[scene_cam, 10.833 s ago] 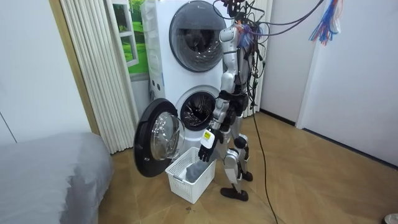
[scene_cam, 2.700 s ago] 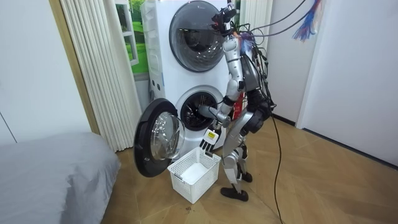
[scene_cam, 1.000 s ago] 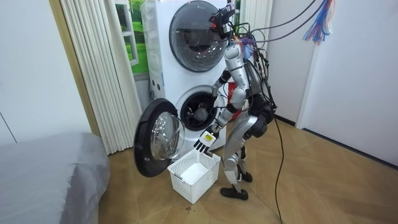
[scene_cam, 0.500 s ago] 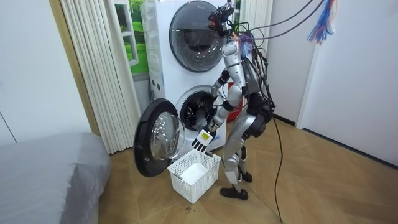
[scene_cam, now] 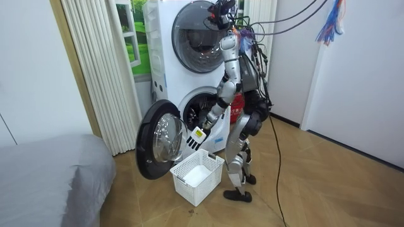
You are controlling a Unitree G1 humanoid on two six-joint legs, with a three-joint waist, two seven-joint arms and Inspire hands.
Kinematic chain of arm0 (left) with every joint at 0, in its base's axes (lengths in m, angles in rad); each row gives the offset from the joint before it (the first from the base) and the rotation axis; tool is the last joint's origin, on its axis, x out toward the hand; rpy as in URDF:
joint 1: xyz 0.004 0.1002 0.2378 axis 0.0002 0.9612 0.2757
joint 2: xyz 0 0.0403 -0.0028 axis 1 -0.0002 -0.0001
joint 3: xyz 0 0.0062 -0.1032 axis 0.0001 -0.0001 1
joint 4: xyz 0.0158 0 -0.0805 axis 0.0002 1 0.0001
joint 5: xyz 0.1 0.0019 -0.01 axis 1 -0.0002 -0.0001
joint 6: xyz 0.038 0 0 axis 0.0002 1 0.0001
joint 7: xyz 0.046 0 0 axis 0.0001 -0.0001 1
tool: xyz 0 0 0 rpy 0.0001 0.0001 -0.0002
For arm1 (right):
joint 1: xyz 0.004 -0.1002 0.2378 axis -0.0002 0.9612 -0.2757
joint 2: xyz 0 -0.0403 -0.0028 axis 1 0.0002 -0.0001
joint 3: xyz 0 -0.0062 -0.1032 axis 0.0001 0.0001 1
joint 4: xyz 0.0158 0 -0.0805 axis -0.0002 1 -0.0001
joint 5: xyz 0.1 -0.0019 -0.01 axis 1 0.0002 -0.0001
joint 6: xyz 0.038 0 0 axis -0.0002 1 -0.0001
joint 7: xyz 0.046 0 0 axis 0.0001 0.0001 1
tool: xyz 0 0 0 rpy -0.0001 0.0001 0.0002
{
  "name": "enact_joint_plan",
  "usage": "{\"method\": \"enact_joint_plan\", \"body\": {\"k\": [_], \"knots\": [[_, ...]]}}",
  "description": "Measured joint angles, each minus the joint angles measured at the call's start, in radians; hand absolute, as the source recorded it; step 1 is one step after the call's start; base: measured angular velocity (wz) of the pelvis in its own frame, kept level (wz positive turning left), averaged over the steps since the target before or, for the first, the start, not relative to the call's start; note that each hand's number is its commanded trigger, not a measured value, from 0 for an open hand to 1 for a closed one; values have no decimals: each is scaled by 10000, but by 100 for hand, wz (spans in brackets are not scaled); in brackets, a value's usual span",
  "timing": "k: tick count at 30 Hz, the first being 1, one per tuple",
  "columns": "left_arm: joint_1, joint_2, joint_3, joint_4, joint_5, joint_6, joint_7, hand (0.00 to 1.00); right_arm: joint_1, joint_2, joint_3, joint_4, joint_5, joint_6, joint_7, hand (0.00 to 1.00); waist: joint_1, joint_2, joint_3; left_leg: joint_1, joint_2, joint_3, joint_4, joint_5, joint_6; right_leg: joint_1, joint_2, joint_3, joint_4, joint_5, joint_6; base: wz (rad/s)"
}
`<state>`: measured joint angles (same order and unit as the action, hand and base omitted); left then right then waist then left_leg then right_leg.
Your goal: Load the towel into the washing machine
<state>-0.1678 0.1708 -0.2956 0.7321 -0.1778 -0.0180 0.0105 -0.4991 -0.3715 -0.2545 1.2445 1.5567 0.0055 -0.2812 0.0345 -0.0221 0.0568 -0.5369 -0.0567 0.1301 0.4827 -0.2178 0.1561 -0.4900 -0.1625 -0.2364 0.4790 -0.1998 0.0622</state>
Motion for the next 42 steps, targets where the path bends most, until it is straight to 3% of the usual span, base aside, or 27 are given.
{"method": "enact_joint_plan", "body": {"k": [5, 6, 8, 10, 13, 20, 27, 31, 35, 42], "knots": [[493, 139, 458, 346, 1250, -127, 4, 0, 1663, 364, 406, 12, -1270, -43, 1080, 0, -8, 66, -87, 1142, 8, 31, -714, 10, -64, 1167, 283, 425, -981, 140, 107, -6], [698, 199, 662, 598, 1509, -136, 9, 0, 2156, 440, 498, 39, -1629, -85, 1247, 0, -12, 55, -233, 1444, 34, 39, -938, 10, -106, 1486, 360, 427, -1267, 231, 73, -10], [1106, 256, 1173, 748, 1960, -139, 26, 0, 2985, 496, 625, 98, -2463, -162, 1535, 0, -34, -3, -360, 1939, 77, 94, -1162, 8, -138, 2010, 457, 450, -1657, 321, 52, -17], [1916, 461, 1478, 800, 2339, -166, 172, 0, 4097, 626, 1226, -3, -3898, -370, 1748, 0, -12, -144, -466, 2833, 79, 257, -1606, 21, -178, 2809, 510, 542, -2072, 323, 52, -28], [2387, 460, 1832, 1409, 2537, -189, 312, 0, 4831, 872, 1971, -17, -6294, -366, 2025, 0, -164, -265, -542, 3619, 130, 279, -1969, -36, -336, 3572, 642, 669, -2554, 368, 53, -26], [2645, 343, 1984, 2205, 2579, -289, 450, 0, 4981, 1418, 2803, 183, -9960, -375, 2422, 0, -321, -253, -543, 4614, 286, 456, -2553, -22, -555, 4402, 888, 741, -2970, 589, -75, -12], [3015, -116, 2870, 2919, 2585, -349, 705, 0, 5363, 1761, 2760, 436, -12169, -380, 2720, 0, -313, -166, -507, 5318, 315, 464, -2891, 41, -669, 4946, 967, 696, -3120, 591, -81, -1], [3339, -375, 3562, 3050, 2577, -352, 758, 0, 5613, 1927, 2728, 528, -12878, -378, 2870, 0, -259, -154, -498, 5582, 344, 508, -3045, 38, -690, 5086, 1018, 730, -3127, 590, -81, -6], [3564, -403, 3876, 3155, 2574, -342, 769, 0, 5703, 2015, 2704, 732, -12927, -372, 2918, 0, -239, -165, -499, 5810, 337, 575, -3178, 25, -713, 5251, 1053, 960, -3305, 592, -82, -9], [3667, -414, 4194, 3655, 2568, -139, 776, 0, 5882, 2035, 2512, 741, -13108, -352, 3239, 0, -248, 20, -500, 6110, 380, 587, -3311, -8, -760, 5482, 1123, 1020, -3309, 591, -82, -1]]}}
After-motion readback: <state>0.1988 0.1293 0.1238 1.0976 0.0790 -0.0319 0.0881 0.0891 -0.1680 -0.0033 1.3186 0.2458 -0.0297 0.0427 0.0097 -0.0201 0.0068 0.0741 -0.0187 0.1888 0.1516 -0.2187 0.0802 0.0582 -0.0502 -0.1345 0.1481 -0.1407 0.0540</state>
